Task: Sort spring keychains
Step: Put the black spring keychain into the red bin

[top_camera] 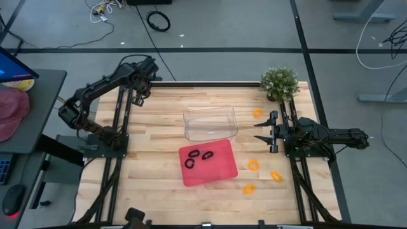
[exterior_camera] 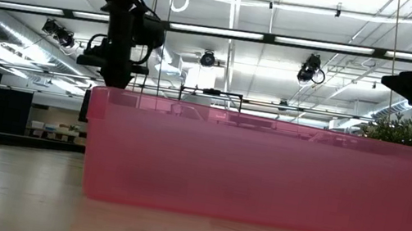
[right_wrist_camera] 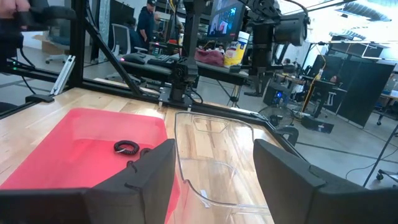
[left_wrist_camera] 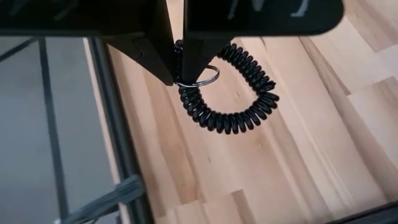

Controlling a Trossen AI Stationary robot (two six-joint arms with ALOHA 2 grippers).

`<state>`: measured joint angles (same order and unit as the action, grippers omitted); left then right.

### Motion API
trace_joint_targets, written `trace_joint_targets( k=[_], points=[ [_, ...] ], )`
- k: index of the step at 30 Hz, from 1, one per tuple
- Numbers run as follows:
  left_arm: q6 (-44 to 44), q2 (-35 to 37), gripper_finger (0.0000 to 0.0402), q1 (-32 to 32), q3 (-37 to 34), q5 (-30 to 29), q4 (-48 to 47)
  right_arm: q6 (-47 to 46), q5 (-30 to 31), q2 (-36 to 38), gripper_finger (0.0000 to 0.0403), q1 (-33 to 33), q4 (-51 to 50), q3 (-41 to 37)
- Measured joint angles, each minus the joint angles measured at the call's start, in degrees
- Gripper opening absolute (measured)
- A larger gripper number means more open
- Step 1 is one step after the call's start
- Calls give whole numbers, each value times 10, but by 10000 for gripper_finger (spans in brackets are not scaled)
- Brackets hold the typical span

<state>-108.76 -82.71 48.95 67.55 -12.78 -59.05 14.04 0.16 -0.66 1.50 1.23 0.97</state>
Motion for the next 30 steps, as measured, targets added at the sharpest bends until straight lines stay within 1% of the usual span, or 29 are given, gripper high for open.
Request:
trace_joint_targets(
  k=[7, 14, 30],
  points=[
    [23, 20, 10, -27, 0, -22, 2, 0, 0, 0, 222, 0, 0, 0],
    [58, 22, 10, -64, 0, -32, 19, 0, 0, 0, 222, 0, 0, 0],
    [64, 22, 10, -147, 0, -66, 60, 0, 0, 0, 222, 0, 0, 0]
  ],
)
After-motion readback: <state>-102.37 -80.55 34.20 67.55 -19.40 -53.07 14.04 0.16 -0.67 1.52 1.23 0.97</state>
